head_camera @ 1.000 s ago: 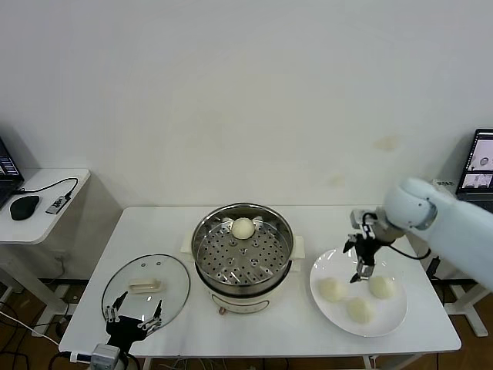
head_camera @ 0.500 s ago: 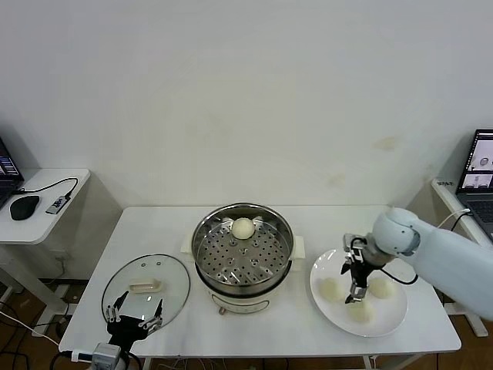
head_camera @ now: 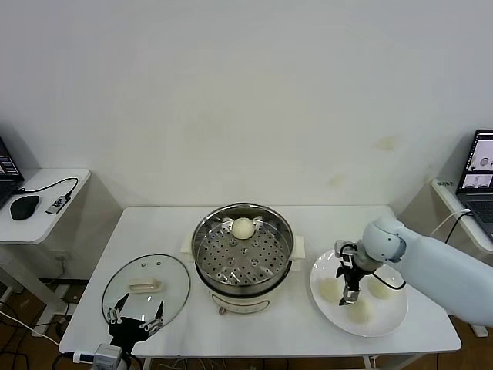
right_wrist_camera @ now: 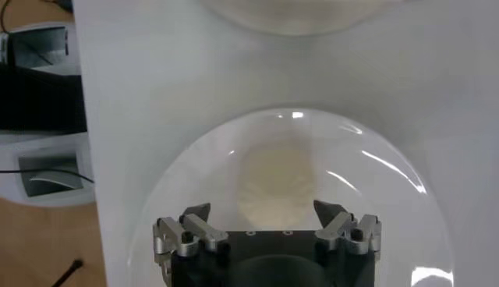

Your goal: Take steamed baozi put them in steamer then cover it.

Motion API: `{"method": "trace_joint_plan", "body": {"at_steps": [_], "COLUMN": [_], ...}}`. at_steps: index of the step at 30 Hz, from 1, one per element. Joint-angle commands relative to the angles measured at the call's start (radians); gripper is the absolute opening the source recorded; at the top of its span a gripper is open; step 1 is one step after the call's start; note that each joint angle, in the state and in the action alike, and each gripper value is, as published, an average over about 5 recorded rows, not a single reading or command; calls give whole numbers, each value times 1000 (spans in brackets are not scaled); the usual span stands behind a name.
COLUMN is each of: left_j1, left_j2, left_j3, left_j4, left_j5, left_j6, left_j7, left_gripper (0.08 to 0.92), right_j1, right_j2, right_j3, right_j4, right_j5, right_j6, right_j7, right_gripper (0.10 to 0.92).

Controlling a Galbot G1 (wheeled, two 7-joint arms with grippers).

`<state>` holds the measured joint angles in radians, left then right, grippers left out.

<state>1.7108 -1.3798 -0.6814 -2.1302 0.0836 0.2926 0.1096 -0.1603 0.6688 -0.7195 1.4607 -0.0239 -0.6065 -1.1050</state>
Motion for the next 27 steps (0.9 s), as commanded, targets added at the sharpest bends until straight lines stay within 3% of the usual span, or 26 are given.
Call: {"method": "trace_joint_plan", "body": {"at_steps": [1,20,27], "left_j1": [0,-3,-10], "left_j2": [0,5,6], "left_j3": [0,-7,-12], "left_j4": [-2,2,7], "left_j5": [0,-13,-17], "left_j6": [0,3,5], "left_j7": [0,6,9], "left_gripper": [823,823,823], "right_j1": [-12,3,-6], "right_j2": [15,54,37], "right_j3": [3,-9,-1], "right_j4": [-16,-54,-51], "right_j5": [-13,-9,-7], "right_j6": [3,14,21], "right_j7": [13,3,4], "right_gripper": [823,822,746]}}
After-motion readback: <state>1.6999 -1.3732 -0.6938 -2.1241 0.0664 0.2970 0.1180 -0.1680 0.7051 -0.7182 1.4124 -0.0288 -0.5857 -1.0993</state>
